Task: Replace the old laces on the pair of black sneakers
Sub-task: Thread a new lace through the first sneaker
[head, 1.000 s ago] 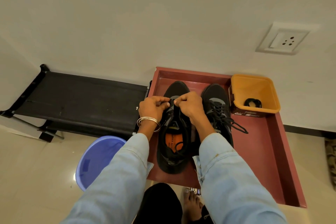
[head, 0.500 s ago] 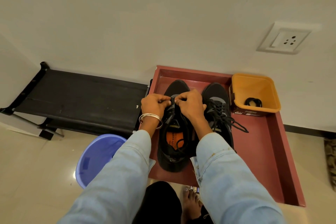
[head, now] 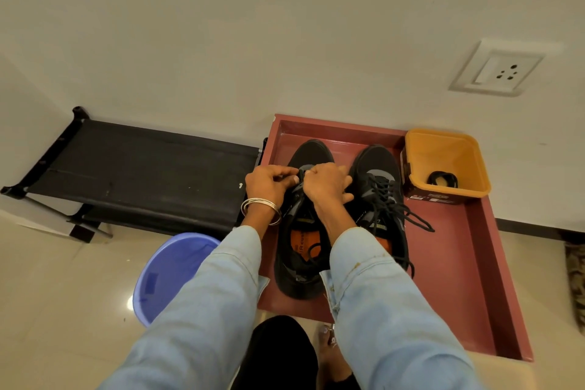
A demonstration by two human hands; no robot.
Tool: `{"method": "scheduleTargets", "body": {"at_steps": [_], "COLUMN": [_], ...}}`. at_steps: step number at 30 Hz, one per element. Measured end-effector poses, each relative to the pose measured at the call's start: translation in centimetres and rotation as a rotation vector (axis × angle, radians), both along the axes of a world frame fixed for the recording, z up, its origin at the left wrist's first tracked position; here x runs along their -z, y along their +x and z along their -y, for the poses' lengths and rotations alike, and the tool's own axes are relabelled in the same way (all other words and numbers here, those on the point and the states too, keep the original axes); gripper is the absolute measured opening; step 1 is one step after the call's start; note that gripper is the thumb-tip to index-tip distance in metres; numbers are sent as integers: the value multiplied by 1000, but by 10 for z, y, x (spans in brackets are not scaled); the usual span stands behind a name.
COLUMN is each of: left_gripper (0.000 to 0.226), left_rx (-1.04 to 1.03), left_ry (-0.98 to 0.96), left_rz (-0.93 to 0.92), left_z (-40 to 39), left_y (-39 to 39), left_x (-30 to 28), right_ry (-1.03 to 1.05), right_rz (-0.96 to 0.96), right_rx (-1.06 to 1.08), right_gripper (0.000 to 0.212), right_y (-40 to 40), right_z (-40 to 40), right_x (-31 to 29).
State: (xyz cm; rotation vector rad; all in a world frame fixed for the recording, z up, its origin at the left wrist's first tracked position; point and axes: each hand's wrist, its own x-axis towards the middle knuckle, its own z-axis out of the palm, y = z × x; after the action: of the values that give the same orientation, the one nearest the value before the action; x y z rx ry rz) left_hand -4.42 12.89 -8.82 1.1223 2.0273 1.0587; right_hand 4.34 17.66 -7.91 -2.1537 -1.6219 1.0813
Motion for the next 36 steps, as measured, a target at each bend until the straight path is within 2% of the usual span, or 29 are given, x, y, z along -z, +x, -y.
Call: {"method": "scheduleTargets", "body": {"at_steps": [2,5,7,10,15,19,21,23,24,32,36], "left_gripper": [21,29,39,46,29,28,25,23,23,24,25], "left_rx": [-6,61,120,175,104,24,30,57,71,159,116], "left_ry": [-19,-31,-64,-123,-127,-90,-84,-88,-92,-127,-140], "left_rz": [-24,-70,-65,-57,-70,2,4,-2,4,1,-36], "left_z": [0,0,3,6,6,6,5,5,5,1,1], "left_y": [0,-1,0,2,10,13,12,9,6,-5,-8], "left_x": [-2,-8,-15,-21,-24,-23,-24,-25,-24,-16,-8], "right_ry": [2,57,80,117,184,182,169,126,116,139,119], "right_rz": [-92,-196,-210,-193,-185,-275,-326,-345,-331,-168,-19], "right_rx": [57,76,24,-51,-171,-116,-73,-23,-10,41,43], "right_gripper": [19,28,22,28,18,14,17,32,37,33,12], "right_y": [2,5,8,16,28,31,29,23,20,8,1], "right_z": [0,0,-3,0,4,9,11,9,8,2,3], "right_x": [3,13,23,10,-10,-13,-10,-1,4,20,12]}}
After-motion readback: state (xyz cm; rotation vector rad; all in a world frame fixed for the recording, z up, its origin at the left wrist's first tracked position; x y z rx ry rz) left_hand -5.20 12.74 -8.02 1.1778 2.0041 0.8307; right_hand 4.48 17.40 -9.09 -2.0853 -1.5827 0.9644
